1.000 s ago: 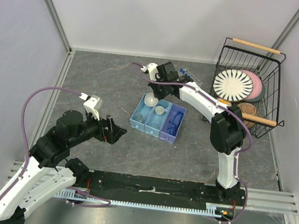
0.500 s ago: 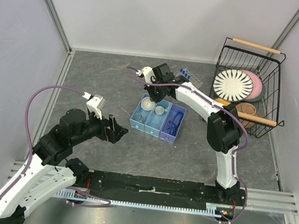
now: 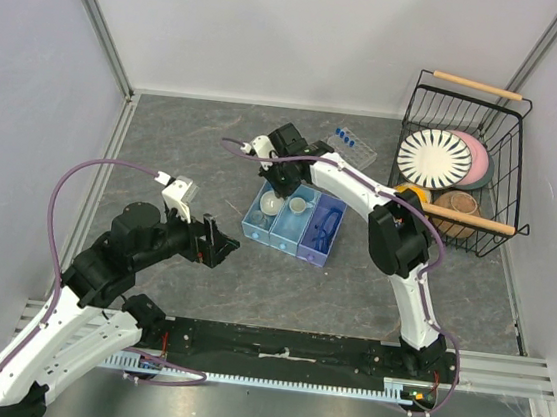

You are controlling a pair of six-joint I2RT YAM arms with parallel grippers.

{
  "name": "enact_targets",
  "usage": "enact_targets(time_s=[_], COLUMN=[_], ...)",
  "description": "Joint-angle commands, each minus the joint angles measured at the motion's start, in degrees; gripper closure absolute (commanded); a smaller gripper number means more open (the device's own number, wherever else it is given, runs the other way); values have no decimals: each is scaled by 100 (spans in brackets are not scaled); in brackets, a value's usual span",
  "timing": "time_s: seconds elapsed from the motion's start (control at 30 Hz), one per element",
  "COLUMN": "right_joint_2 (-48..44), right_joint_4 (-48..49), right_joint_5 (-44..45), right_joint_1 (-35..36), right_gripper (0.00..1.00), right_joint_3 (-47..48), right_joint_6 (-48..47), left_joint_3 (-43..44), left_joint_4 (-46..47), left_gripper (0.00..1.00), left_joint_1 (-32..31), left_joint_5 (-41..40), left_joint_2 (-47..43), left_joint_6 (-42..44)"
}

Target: Organize the chemistry lab equipment

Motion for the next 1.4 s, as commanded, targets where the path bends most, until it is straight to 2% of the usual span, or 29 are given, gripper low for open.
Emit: enact_targets(time_s=[0.0,0.27,0.4,0.6,0.9,1.2,1.37], right_joint_2=[94,165,217,261,235,-19,-607], right_joint_4=[-176,-185,-185,-141,-53,78,586], right_joint_5=[109,320,364,355,522,1347,1849], right_joint_1=[25,25,33,34,34,25,25], right_gripper=[100,99,84,77,73,66,62], right_joint_3=[288,296,314,323,507,1069,738], right_joint_6=[-170,-135,-73,-38,50,190,340], left_joint_3=[2,-15,-50,-50,-24,2,151], left_joint_4=[241,277,277,268,250,259,215], left_gripper=[0,0,0,0,0,0,0], left_joint_1=[3,3,3,3,3,3,3], left_joint_5=[89,115,133,133,124,1,-104], left_joint_2=[19,63,98,107,151,257,335], left_joint_6=[206,206,215,215,206,250,303])
